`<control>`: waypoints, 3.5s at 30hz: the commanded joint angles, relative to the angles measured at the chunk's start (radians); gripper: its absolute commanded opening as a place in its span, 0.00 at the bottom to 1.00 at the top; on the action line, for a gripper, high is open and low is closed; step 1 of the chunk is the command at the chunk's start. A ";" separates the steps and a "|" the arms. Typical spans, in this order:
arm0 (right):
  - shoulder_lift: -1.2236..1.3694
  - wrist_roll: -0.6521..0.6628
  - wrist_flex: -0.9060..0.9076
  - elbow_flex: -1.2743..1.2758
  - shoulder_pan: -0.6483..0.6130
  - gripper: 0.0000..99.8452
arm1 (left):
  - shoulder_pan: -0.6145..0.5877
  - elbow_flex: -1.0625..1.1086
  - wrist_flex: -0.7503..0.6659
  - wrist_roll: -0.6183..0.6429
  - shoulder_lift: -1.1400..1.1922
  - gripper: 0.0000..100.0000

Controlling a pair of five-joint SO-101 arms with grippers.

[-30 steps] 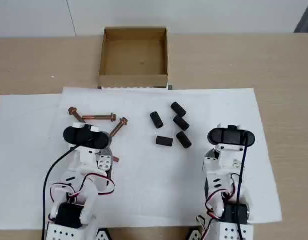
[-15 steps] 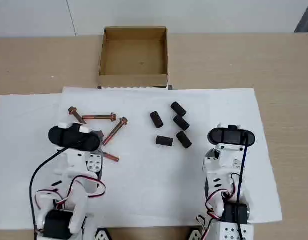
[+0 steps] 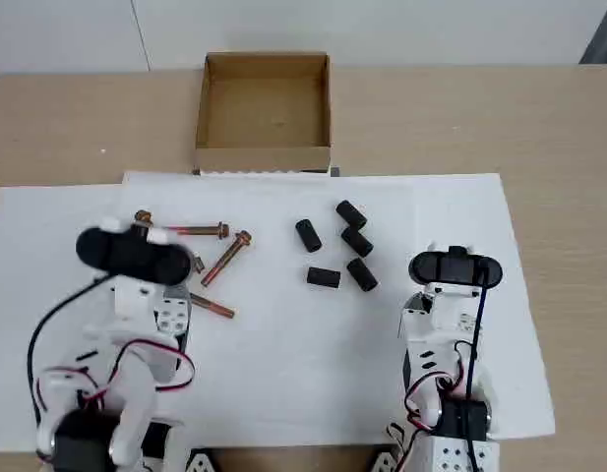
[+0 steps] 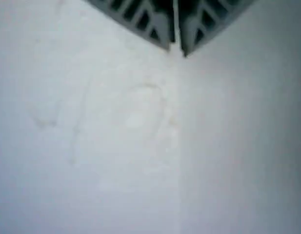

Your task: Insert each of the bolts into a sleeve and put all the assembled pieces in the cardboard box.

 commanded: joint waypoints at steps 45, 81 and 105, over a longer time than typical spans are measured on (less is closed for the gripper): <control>0.343 -0.098 0.288 -0.684 -0.081 0.00 | -0.003 -0.469 0.017 0.186 0.540 0.01; 1.701 0.354 0.418 -1.513 -0.217 0.00 | -0.233 -0.840 0.235 -0.075 1.405 0.01; 1.788 0.512 0.460 -1.513 -0.354 0.07 | -0.222 -0.840 0.298 -0.124 1.521 0.01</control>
